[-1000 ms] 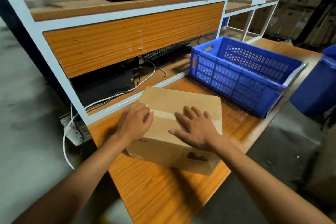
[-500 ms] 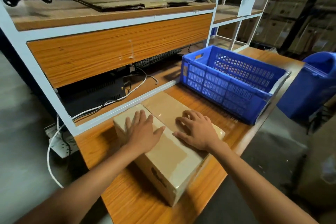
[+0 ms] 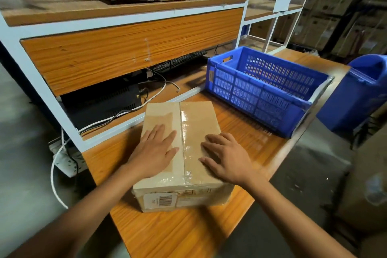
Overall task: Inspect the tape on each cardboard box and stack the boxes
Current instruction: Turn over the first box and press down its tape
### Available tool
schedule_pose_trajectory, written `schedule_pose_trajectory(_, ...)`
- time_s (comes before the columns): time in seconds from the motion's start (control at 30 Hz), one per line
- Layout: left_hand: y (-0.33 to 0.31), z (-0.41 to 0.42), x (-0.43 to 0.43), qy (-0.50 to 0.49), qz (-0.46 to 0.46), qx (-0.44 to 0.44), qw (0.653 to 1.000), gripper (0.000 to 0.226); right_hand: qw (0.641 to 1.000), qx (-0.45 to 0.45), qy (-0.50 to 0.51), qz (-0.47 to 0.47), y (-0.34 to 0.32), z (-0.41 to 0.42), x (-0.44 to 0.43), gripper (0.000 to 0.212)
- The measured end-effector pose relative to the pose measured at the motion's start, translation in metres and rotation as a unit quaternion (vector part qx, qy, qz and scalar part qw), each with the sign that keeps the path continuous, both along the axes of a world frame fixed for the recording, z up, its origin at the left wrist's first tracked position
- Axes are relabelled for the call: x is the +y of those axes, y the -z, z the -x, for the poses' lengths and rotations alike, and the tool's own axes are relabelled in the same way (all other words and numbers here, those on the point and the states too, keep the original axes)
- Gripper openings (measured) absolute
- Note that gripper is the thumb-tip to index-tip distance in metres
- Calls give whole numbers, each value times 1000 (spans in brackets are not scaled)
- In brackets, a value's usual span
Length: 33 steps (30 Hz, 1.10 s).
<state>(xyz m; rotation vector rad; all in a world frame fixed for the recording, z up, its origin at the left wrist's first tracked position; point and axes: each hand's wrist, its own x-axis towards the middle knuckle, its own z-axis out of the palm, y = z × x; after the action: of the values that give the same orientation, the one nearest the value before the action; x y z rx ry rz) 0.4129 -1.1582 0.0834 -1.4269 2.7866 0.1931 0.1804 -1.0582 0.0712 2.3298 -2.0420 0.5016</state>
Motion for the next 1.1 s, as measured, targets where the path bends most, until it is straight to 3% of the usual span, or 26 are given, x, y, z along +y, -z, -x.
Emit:
schedule_pose_trajectory(0.07,6,-10,14,-4,-26,64,998,62,998,-43,-35,6,8,1,3,58)
schedule_pose_trajectory(0.17,14,-18,17,-81,66,168,980,51,996,-72,-43,-30,10,-4,3,62)
schedule_pose_trajectory(0.27,15,-15,15,-100,84,157,979,38,997,-45,-29,-55,7,-2,-3,63)
schedule_pose_trajectory(0.43,2,-11,7,-31,122,71,990,30,993,85,-17,-74,-23,-2,-27,48)
schedule_pose_trajectory(0.5,-13,-7,-9,-17,112,46,992,28,993,91,-13,-68,-38,-3,-49,38)
schedule_pose_trajectory(0.6,-16,-1,-35,-31,86,78,993,37,994,58,-24,-91,-33,-6,-73,50)
schedule_pose_trajectory(0.7,2,-2,-44,-50,57,58,995,49,992,75,-20,-97,-10,-10,-77,60)
schedule_pose_trajectory(0.9,-4,5,-74,-32,111,122,986,28,987,102,1,-127,-44,-8,-113,46)
schedule_pose_trajectory(1.1,8,20,-104,-136,-42,60,988,65,980,43,77,-176,-6,1,-130,69)
